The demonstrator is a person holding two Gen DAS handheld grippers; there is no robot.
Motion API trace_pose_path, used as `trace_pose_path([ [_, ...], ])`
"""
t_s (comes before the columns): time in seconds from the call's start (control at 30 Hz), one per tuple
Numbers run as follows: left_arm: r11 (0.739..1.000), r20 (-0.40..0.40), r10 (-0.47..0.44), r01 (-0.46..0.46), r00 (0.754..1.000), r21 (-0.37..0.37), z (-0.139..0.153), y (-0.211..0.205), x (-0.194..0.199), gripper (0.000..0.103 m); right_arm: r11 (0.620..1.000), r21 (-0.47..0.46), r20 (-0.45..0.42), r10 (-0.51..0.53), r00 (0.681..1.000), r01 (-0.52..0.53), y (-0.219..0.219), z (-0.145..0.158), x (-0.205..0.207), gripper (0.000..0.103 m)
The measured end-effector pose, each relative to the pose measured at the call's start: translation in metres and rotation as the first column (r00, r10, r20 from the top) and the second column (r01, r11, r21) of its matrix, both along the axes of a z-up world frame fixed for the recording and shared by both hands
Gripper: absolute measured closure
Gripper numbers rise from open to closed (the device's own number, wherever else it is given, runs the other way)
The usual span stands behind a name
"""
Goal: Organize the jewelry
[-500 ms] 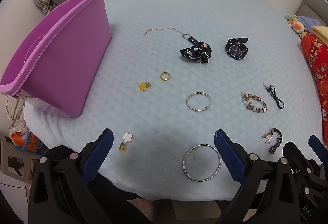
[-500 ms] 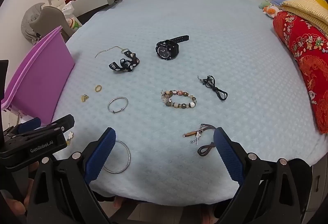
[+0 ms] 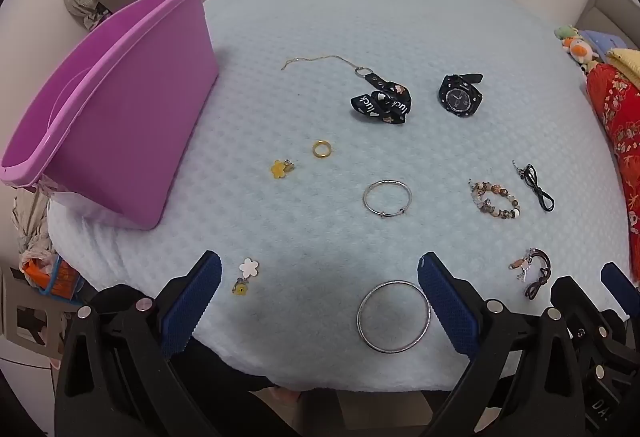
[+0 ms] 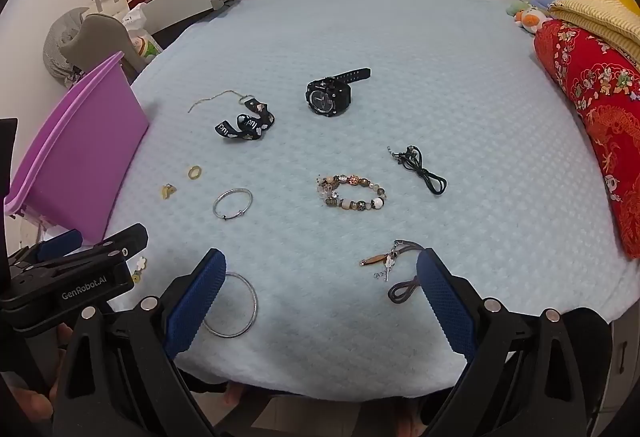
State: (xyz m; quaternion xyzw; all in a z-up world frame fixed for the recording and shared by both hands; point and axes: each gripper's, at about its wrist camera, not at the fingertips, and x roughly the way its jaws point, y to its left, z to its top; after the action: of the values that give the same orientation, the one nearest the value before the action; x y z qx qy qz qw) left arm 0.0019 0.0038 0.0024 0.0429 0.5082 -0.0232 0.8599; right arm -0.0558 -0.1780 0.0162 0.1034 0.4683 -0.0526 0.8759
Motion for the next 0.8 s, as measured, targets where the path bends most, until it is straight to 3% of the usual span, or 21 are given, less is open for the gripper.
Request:
trace_pose_path([
  [0.8,1.0,0.005,-0.005,0.005,1.0,0.003,0.0003,-0.0064,-0.004,0.006,1.0,0.014,0.004,0.004,1.0,-0.004,0.0027,-0.0029,-0.0006,0.011],
])
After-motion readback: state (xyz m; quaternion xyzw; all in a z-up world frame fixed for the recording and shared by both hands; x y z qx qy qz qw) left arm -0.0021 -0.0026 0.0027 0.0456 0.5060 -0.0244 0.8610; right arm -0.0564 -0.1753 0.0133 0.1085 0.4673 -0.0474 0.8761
